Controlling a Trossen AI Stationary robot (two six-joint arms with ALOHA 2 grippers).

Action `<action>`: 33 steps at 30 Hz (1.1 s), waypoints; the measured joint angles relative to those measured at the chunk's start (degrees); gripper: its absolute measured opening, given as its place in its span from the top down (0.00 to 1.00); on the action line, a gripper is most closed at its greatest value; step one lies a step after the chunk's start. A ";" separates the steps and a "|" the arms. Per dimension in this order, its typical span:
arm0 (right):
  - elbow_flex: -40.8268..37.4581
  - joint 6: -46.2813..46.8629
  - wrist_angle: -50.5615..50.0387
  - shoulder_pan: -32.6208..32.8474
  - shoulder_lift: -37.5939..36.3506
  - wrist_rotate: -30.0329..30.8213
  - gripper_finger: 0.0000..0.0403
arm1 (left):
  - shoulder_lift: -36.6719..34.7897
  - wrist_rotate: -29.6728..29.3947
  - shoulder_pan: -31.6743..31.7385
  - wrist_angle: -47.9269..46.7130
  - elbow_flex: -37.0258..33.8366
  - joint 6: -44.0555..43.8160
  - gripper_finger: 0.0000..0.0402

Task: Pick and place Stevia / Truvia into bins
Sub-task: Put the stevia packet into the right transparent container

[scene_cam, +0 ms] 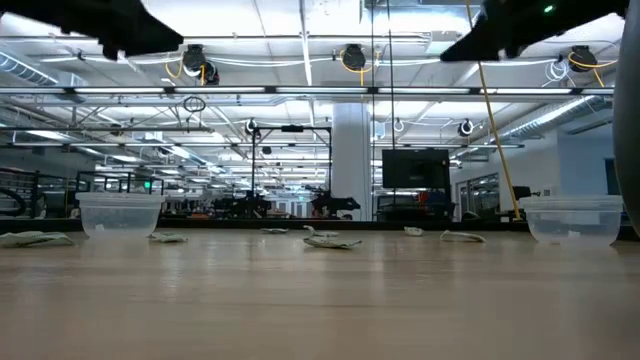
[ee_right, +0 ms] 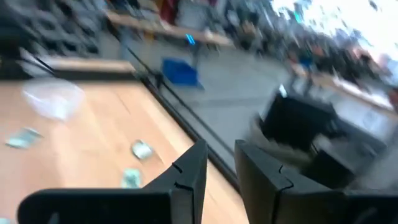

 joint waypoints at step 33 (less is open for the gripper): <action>0.62 13.06 9.30 -28.03 44.78 -29.97 0.57 | 17.33 -19.42 3.61 -2.20 9.57 0.78 0.61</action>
